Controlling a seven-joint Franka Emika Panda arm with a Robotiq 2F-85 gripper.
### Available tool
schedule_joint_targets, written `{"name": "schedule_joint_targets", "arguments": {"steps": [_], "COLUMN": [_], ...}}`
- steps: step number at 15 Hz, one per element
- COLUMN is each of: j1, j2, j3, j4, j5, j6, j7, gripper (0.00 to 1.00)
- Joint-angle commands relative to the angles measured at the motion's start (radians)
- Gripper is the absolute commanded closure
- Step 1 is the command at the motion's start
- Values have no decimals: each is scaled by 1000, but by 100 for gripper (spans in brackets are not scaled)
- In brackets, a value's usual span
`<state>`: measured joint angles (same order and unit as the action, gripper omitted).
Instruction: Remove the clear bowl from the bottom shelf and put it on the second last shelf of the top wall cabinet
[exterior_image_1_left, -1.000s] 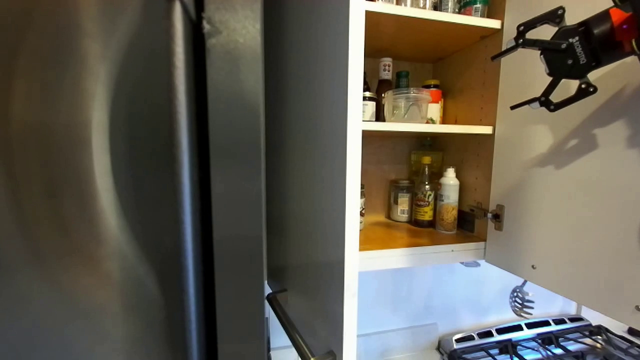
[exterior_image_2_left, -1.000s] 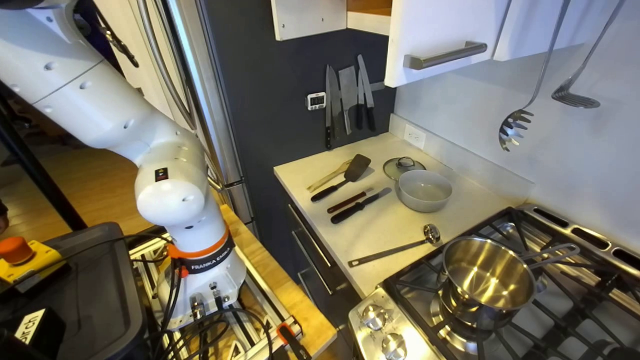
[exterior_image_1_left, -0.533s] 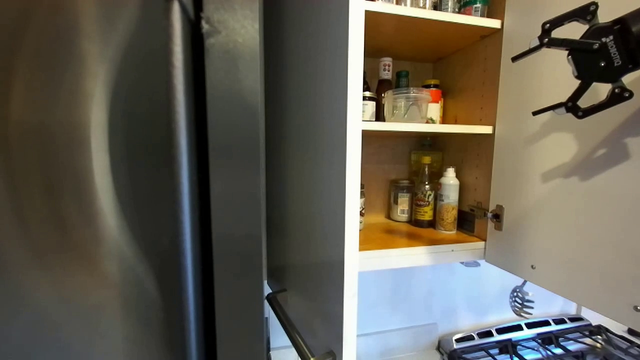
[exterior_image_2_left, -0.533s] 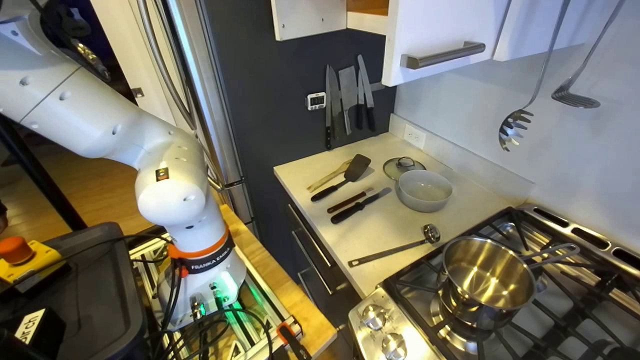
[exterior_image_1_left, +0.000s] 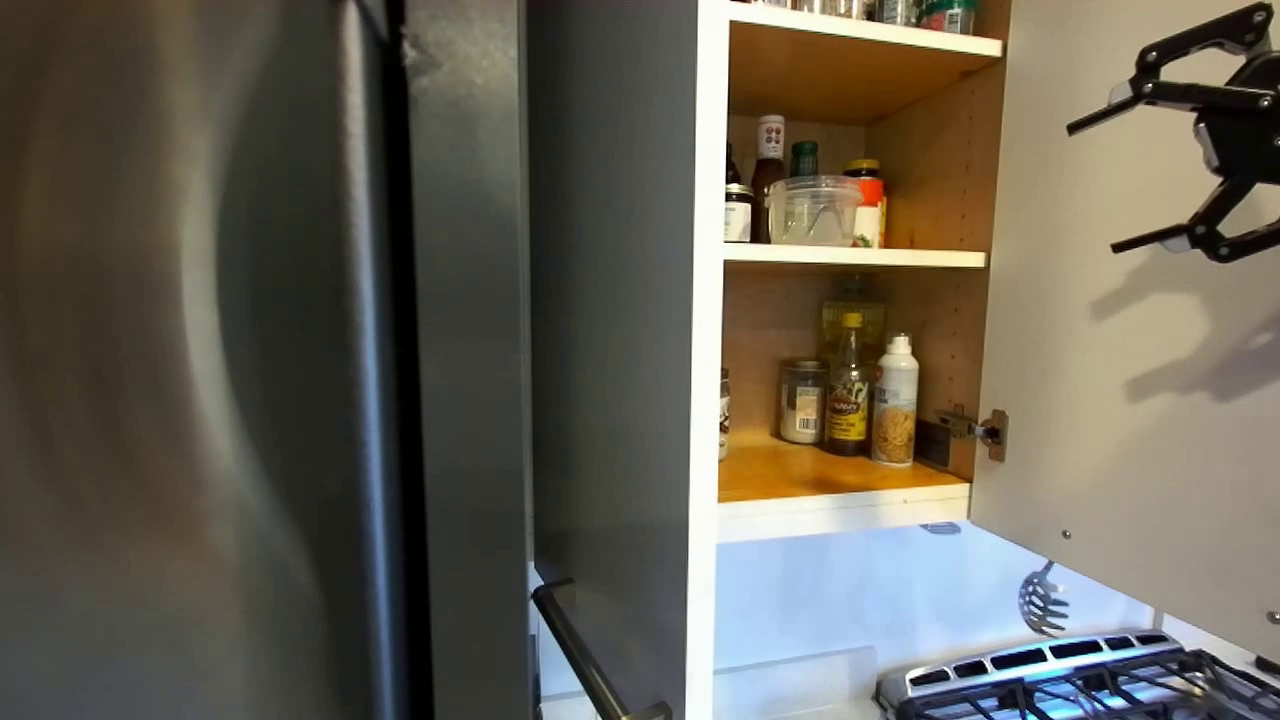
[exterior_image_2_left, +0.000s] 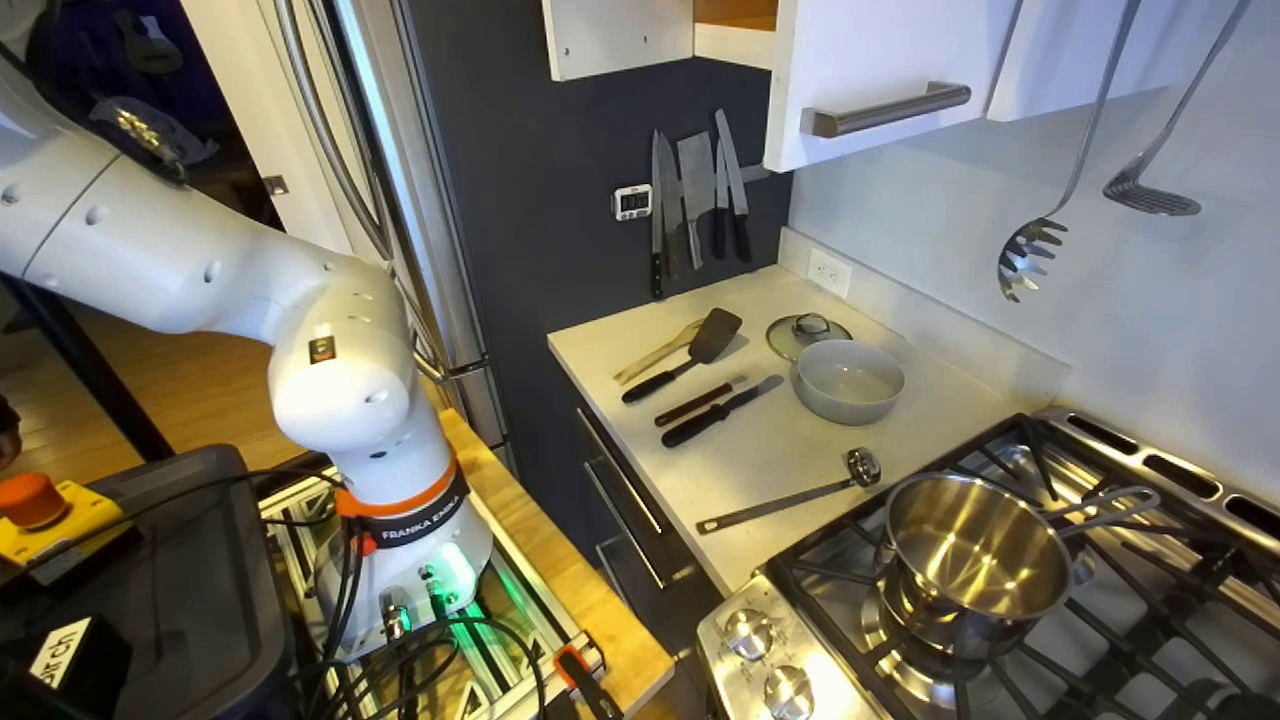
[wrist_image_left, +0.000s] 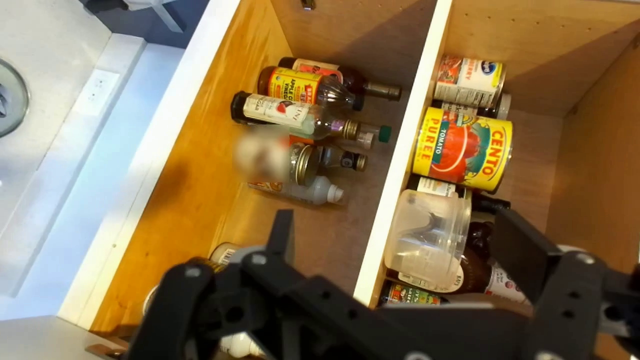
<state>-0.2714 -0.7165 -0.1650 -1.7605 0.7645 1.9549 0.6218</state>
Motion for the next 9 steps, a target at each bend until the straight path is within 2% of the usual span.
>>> {"name": "schedule_joint_targets", "arguments": {"steps": [1, 9], "j1": [14, 8], "j2": [-67, -131], "j3": [-14, -35], "j4": [-74, -132], "j5": [-3, -1], "j6": [-19, -107], "j7": [11, 31], "gripper": [0, 0]}}
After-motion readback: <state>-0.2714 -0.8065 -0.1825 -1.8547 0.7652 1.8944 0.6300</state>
